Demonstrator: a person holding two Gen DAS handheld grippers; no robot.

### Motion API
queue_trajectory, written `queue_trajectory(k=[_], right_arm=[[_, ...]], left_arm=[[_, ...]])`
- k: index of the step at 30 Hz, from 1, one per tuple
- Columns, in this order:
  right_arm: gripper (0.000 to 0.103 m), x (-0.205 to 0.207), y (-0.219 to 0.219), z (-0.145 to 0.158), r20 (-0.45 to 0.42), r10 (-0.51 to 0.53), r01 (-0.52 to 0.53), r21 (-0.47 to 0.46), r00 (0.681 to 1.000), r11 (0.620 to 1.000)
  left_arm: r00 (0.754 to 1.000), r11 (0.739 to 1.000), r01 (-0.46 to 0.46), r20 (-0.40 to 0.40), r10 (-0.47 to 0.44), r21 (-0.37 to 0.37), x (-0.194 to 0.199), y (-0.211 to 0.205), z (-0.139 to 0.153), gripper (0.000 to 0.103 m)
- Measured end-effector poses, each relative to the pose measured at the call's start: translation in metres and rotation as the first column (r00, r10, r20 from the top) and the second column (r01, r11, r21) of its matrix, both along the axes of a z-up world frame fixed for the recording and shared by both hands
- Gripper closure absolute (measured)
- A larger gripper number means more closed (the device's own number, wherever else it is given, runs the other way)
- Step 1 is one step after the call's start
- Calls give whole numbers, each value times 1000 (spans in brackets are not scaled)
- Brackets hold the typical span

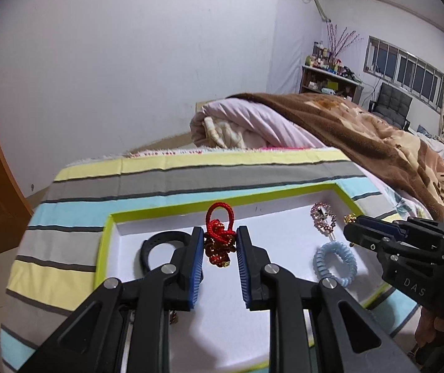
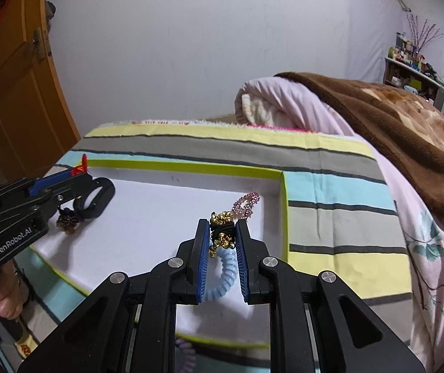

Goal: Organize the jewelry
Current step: 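Carry both items into the green tray and open both grippers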

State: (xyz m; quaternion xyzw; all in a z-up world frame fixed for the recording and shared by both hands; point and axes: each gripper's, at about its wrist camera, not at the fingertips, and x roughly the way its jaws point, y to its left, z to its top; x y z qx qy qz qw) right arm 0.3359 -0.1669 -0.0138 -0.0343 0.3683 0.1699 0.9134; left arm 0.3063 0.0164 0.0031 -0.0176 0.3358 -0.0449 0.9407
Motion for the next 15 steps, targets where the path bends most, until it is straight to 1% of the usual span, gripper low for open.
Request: queue_trajectory(k=[2, 10, 15], right_arm=[[86, 4, 1, -5, -13, 5, -5, 2, 1000, 1000], [86, 19, 4, -17, -52, 3, -4, -8, 999, 1000], [85, 23, 4, -20, -67, 2, -3, -9, 998, 1000]], left_arm=[[1000, 1000, 1, -10, -1, 8, 5, -2, -5, 81], [998, 1000, 14, -59, -14, -3, 19, 0, -21, 80], [997, 1000, 26, -76, -27, -10, 23, -2, -24, 80]])
